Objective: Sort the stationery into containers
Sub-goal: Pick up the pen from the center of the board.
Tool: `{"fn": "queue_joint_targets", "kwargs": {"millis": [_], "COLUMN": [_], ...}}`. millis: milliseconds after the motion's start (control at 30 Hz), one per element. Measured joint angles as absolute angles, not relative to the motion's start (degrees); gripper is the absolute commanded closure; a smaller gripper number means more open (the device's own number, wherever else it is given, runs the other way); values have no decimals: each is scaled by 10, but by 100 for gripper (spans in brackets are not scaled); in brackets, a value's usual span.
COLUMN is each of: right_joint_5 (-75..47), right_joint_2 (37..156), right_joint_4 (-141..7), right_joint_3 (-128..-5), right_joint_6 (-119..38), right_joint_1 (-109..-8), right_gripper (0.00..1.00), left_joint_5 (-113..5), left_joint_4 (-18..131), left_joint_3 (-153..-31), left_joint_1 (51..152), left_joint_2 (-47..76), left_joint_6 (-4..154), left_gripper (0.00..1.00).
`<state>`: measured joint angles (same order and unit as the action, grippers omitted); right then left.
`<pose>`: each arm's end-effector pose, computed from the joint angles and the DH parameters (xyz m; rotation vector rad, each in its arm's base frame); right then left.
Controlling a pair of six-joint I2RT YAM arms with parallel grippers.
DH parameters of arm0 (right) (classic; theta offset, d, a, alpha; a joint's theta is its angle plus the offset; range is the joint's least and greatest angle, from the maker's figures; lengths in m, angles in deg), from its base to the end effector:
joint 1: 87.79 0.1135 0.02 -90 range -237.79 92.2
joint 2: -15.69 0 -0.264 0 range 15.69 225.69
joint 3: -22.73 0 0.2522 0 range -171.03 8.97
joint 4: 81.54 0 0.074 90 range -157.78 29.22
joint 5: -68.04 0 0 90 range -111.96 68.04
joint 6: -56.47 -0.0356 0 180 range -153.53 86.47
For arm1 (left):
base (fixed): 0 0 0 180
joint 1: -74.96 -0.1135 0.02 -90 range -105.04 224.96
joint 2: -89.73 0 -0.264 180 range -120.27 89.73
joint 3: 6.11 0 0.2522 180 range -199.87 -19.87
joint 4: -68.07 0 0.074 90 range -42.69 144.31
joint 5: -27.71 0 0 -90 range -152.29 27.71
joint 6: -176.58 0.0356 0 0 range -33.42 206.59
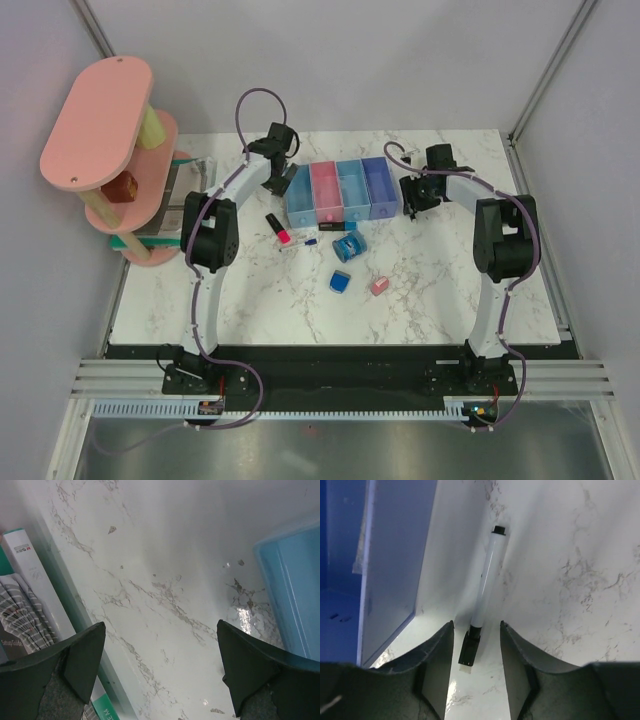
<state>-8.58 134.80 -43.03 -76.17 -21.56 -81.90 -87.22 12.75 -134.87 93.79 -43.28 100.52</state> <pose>0.4383 0.0535 0.1642 -0.4829 2.5288 0.2632 0.4832 -0.1489 0.1962 0.5713 2.4855 0.5327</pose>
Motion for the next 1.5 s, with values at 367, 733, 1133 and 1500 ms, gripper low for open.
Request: {"fn": "queue_joint_targets", "kwargs": {"millis": [367,733,1133,1500], "right_joint_5": [-109,-142,-161,-138], "right_joint_2": [1345,1322,1262,1260], "right_joint_4": [-450,-436,-401,-400], "right_joint_3": [-746,-723,-762,-844], "right_joint_6": [-211,-207,-262,-314], "right_joint_1": [-821,-822,-828,-820], "right_gripper": [87,97,97,97], "left_joint_5": [-856,-841,-826,-819], "left_joint_4": [127,127,129,129], "left_joint_3": [-1382,-1402,-1428,-1440], "left_joint_1": [935,937,954,964], "left_joint_2": [-457,-466,-488,-495], "left_joint_6": [998,990,988,988], "left_gripper": [1,1,1,0]}}
